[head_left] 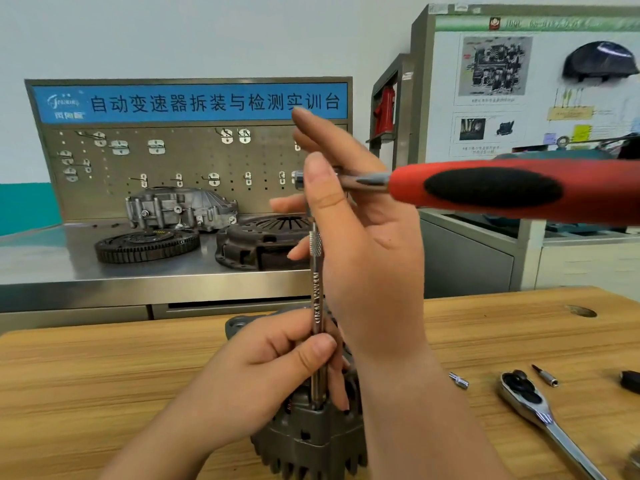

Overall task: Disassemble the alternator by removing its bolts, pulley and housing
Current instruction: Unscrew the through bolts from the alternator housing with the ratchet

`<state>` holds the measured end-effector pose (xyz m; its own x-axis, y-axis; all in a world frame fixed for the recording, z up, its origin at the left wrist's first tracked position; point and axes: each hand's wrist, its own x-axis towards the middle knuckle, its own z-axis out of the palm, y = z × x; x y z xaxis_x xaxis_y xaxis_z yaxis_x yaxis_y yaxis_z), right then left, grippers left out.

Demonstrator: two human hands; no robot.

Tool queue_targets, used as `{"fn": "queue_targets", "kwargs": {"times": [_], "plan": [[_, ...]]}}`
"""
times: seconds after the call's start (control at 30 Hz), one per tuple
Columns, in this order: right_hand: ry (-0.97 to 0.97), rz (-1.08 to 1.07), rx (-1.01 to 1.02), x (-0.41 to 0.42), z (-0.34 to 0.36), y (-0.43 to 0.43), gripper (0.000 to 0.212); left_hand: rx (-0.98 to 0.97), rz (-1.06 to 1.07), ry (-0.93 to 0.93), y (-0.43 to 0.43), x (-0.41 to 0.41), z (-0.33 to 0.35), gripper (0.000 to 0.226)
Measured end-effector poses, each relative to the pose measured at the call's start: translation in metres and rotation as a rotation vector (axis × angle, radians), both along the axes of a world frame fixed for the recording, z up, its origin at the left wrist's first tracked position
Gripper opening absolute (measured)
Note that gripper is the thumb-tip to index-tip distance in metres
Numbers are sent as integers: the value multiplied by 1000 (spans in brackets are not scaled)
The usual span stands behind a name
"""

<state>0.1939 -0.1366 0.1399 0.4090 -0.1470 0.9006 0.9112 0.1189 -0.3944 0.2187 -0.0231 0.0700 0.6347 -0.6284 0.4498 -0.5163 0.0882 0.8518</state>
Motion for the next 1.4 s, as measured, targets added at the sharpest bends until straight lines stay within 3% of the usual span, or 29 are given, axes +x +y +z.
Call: {"fn": "queue_targets", "kwargs": {"times": [0.07,0.23,0.4,0.5,0.67,0.73,0.87,1.07,1.17,1.3,1.4], "plan": [[-11,0,9,-1,0,2,28,-6,-7,-4,0,0,0,42],[215,381,54,-1,1,2,32,-48,-72,45,2,-1,1,55],[411,685,72,2,2,-2,64,-32,-124,55,4,-2,4,48],[358,545,90,3,0,-1,52,-34,-135,64,3,-1,3,45],[14,38,54,-1,-2,1,32,-26,-92,15,0,-1,3,42],[12,52,78,-1,-2,3,30,-25,-84,17,1,-1,2,42],[212,361,134,-1,1,3,34,-34,-77,52,2,1,1,51],[400,655,79,2,2,-4,66,-35,-116,61,5,-1,3,47],[341,515,47,2,0,-2,56,-45,-112,63,5,1,2,50],[90,153,-8,-2,0,1,34,-38,-111,27,2,1,3,38],[40,146,-24,-4,1,3,35,-50,-83,20,2,-2,4,33]]}}
